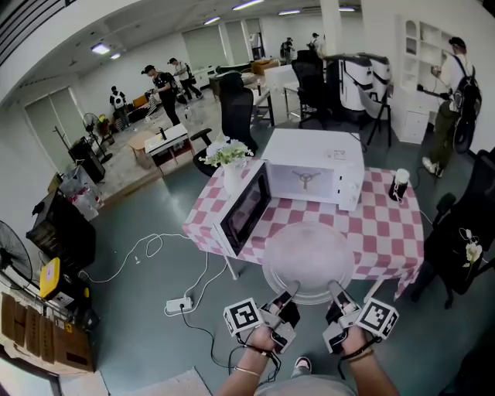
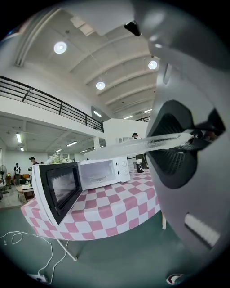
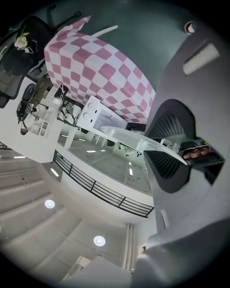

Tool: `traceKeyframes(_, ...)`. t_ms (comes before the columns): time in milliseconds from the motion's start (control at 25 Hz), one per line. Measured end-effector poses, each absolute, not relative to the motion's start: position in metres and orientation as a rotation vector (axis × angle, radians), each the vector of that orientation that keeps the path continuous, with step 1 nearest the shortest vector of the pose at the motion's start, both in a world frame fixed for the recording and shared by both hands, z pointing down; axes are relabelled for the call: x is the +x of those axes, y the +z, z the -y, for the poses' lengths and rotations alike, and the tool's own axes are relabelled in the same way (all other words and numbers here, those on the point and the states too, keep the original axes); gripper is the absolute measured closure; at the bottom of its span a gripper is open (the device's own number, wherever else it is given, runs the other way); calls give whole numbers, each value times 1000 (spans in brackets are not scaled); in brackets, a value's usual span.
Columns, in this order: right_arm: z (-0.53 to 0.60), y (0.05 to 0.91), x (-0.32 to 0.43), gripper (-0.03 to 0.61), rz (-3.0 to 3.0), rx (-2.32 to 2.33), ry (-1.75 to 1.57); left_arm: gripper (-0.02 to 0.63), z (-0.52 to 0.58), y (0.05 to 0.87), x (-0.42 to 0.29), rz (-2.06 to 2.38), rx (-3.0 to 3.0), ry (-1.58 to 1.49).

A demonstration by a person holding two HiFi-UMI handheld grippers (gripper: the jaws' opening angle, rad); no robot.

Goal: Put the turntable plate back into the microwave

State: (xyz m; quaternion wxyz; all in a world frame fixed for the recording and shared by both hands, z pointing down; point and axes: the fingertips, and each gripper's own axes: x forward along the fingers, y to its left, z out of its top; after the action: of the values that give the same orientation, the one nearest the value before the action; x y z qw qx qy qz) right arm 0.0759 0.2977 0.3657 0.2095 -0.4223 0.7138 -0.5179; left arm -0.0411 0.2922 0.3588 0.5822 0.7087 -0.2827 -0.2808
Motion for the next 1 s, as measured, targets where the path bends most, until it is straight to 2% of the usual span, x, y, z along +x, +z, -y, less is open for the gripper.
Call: traceKeyframes(1000,-135,403,75,500,-2000,-1155,-1542,568,-136,398,-42,726,1591,-648)
